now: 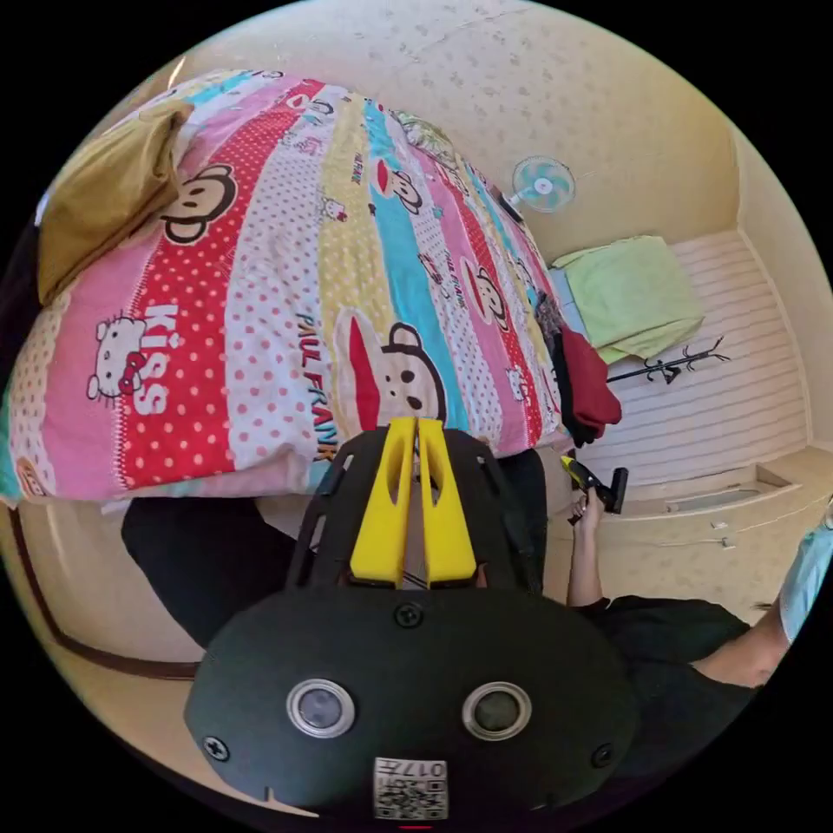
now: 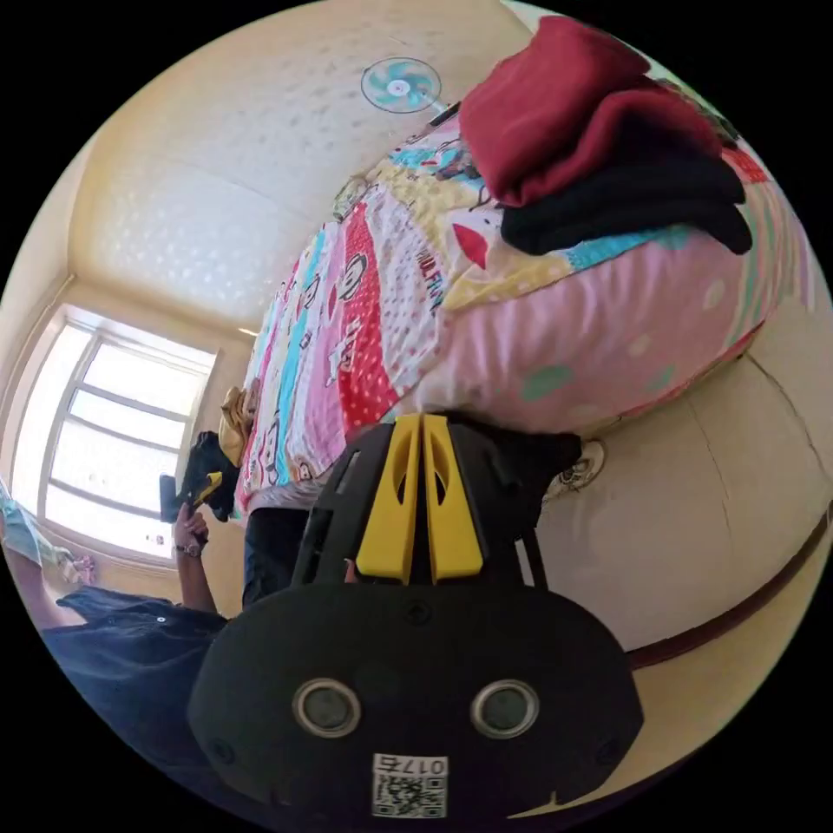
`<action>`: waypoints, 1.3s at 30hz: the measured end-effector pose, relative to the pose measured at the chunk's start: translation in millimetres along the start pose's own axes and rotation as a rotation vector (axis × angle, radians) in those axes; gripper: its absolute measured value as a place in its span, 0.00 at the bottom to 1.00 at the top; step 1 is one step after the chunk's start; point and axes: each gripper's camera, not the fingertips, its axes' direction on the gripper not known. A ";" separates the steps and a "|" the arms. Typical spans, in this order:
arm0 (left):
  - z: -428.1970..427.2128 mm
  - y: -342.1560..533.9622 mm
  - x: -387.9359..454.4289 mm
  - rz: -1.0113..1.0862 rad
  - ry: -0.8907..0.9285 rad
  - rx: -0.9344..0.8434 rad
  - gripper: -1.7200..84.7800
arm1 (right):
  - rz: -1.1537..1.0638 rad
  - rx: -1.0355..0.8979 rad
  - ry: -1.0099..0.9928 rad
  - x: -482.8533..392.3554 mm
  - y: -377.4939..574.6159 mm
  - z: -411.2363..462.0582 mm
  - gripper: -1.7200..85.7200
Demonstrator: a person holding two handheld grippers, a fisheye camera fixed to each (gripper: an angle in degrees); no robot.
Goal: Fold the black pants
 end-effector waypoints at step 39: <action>-344.4 136.3 -204.6 -0.240 -0.295 1.058 0.18 | -1.170 -0.727 -0.358 -773.7 -136.8 634.8 0.22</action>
